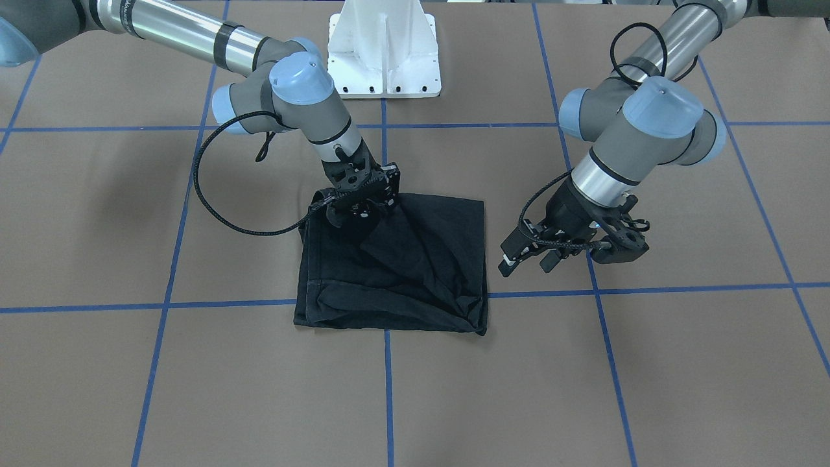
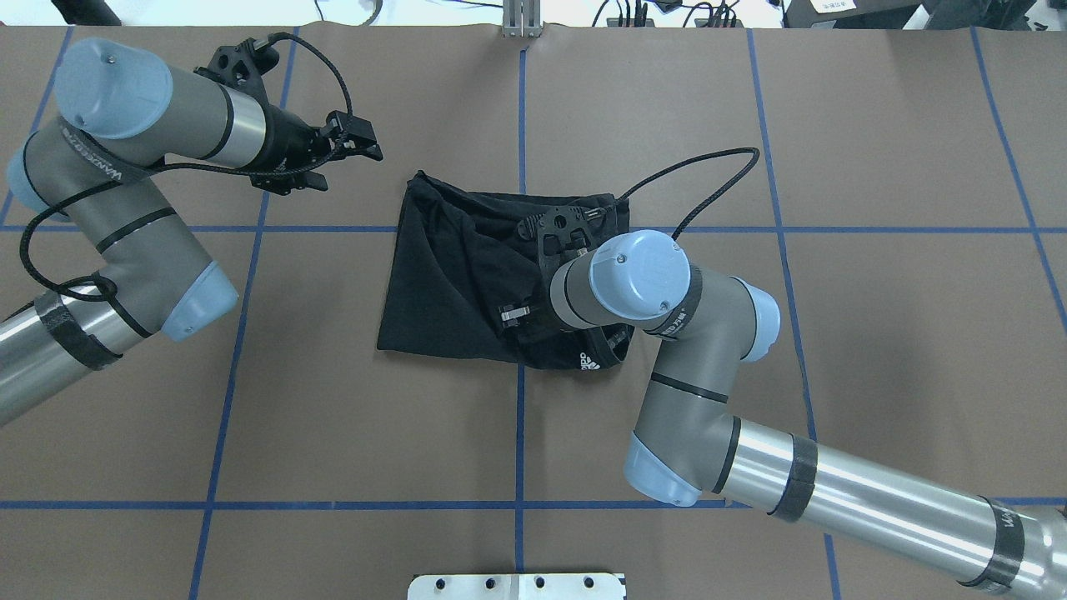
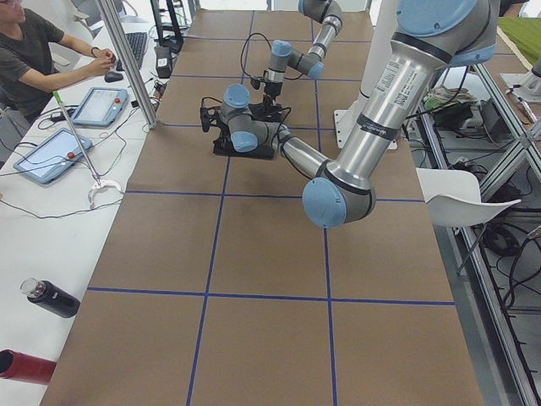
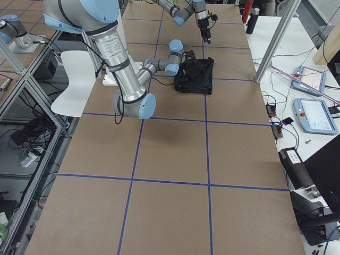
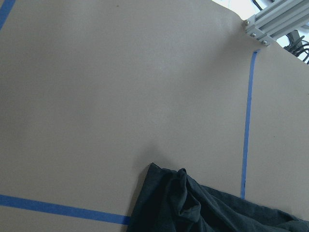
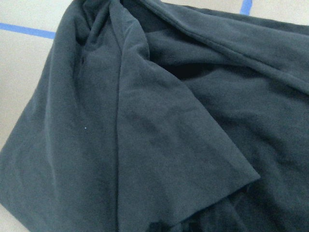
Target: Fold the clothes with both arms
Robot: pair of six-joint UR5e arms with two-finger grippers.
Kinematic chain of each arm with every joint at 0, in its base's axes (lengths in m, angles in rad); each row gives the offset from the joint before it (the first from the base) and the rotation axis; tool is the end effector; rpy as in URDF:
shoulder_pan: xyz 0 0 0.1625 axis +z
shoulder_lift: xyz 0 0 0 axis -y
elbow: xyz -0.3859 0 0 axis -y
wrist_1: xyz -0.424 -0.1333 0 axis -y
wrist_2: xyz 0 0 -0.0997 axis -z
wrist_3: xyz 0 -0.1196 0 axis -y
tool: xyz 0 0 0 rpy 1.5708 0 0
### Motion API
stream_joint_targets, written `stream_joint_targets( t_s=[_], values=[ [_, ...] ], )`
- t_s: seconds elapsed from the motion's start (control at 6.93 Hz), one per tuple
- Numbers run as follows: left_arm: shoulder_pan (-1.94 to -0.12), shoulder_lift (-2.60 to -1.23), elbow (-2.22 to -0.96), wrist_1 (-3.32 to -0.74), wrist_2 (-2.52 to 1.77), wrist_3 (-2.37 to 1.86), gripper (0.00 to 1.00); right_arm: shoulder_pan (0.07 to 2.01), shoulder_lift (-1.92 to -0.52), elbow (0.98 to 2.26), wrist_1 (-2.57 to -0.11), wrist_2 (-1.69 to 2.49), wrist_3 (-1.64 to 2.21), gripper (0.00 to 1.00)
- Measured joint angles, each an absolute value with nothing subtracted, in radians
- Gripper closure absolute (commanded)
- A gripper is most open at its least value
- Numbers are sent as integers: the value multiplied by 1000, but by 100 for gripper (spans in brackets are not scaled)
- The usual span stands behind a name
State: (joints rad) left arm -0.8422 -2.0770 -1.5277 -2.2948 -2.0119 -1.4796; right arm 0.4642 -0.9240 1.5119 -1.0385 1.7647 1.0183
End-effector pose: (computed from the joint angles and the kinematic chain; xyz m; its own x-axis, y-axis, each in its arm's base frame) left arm 0.4074 -0.5801 0.2586 0.2856 -0.1964 -0.9380 0.3867 0.9192 -0.0747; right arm -0.6074 -0.4274 0.1967 0.4806 -0.3353 0.8103 -0.0376 0.9153 0.4010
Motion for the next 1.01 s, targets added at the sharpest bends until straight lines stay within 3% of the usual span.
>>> stream_joint_targets(
  t_s=[1.01],
  values=[
    [-841,-2084,-1525,-2293,-2011,-1476,0,615,-943,1530,-1081,1781,893,100]
  ],
)
